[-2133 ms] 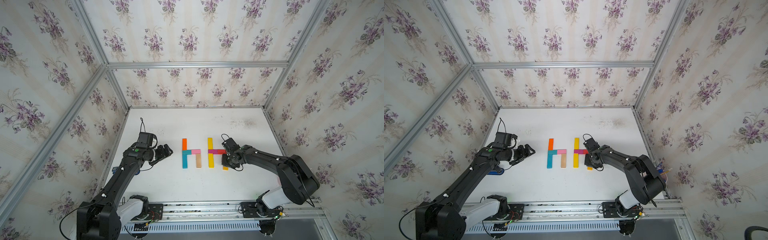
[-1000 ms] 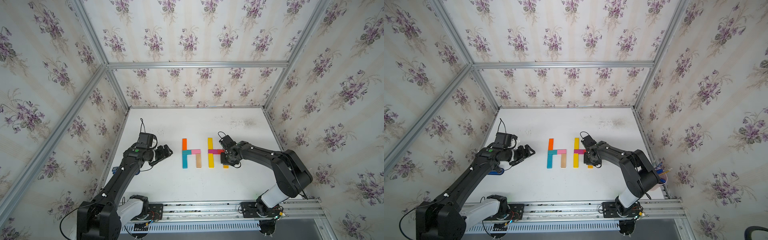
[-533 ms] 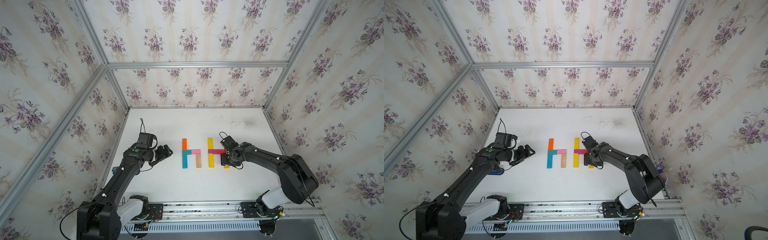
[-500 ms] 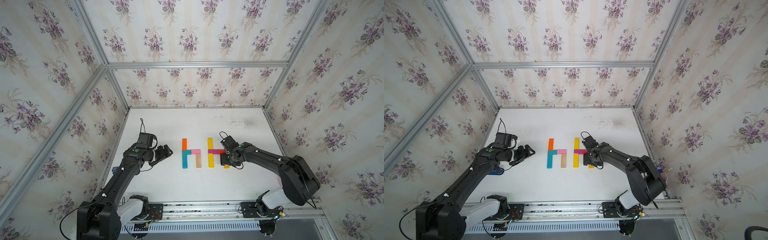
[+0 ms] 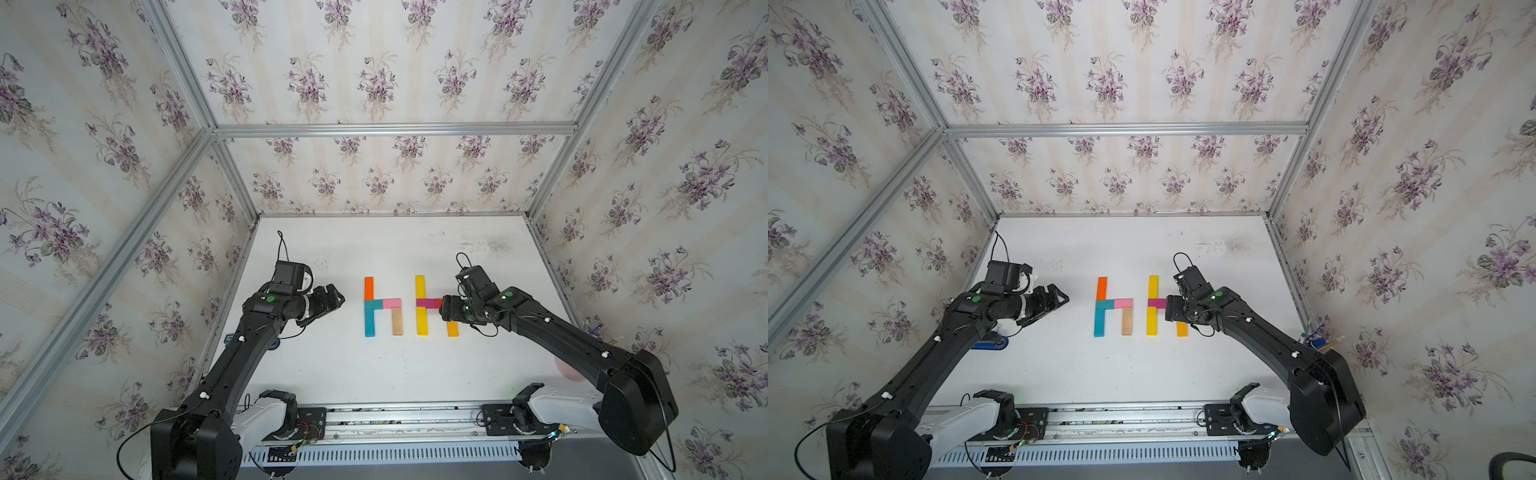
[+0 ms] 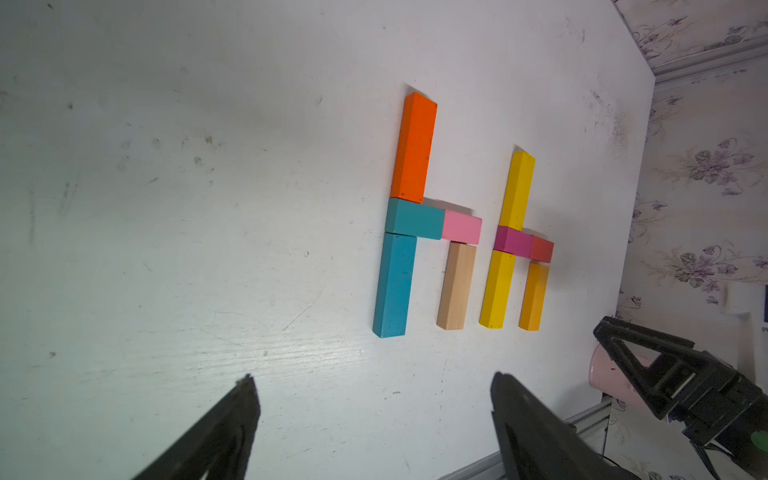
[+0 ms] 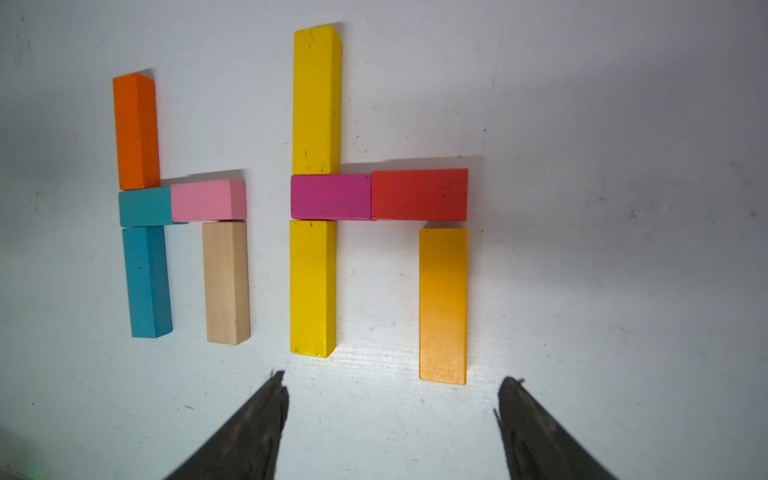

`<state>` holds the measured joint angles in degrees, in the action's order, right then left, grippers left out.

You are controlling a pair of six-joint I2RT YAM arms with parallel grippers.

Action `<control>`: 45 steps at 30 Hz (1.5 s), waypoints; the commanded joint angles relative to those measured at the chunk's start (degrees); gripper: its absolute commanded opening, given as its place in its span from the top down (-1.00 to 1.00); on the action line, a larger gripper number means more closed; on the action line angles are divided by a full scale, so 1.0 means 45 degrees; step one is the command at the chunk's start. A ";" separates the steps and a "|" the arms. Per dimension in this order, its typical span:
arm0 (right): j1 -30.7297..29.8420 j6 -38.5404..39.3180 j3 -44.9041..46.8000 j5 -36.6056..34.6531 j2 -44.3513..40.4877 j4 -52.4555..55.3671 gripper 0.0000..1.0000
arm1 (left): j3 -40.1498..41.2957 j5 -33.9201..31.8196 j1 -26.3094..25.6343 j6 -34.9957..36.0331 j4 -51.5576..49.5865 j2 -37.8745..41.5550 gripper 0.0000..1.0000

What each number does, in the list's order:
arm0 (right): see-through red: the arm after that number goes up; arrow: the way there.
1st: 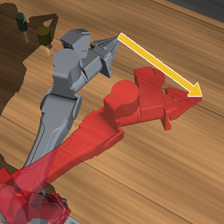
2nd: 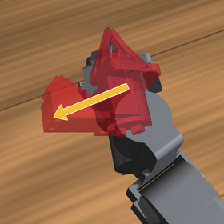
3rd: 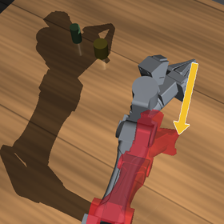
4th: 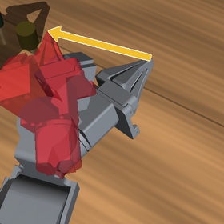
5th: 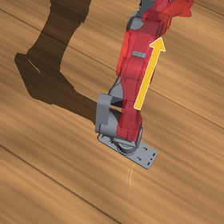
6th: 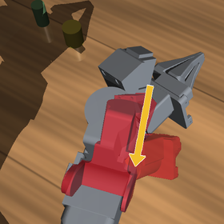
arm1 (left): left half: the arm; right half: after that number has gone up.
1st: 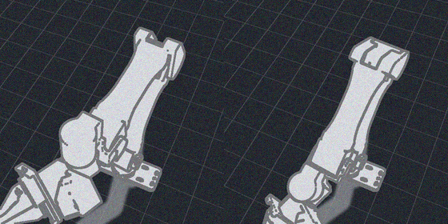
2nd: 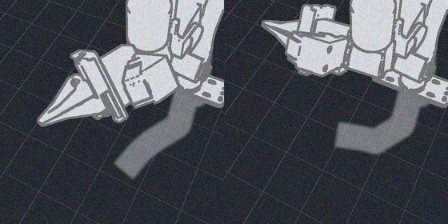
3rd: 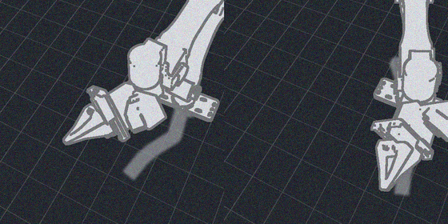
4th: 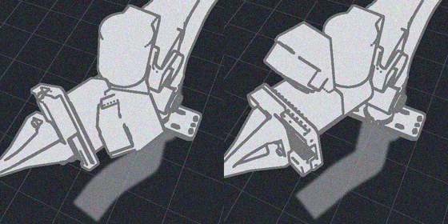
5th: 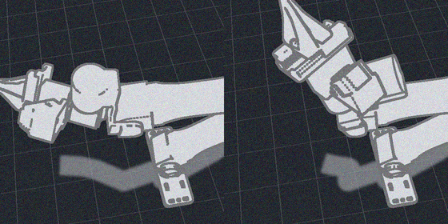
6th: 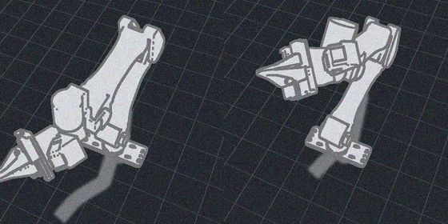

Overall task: Assemble the letter h with building blocks
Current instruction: Assemble the building block at the center of the board.

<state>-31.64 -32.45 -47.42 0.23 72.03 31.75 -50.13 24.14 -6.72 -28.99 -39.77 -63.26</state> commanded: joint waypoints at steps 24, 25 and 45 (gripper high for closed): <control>0.1035 -0.0735 0.2252 0.2721 0.1806 -0.2900 -0.57 | 0.0079 -0.0110 0.0020 0.0153 -0.0104 -0.0140 -0.79; 0.1031 -0.0739 0.2256 0.2742 0.1803 -0.2906 -0.57 | 0.0085 -0.0109 0.0021 0.0141 -0.0101 -0.0140 -0.78; 0.1026 -0.0733 0.2343 0.2722 0.1866 -0.2788 -0.52 | 0.0355 -0.0082 0.0021 0.0110 0.0054 -0.0082 -0.78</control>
<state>-27.00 -35.59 -36.67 13.69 80.29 17.34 -48.69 23.75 -6.66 -28.84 -40.47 -63.83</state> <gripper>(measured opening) 0.762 0.893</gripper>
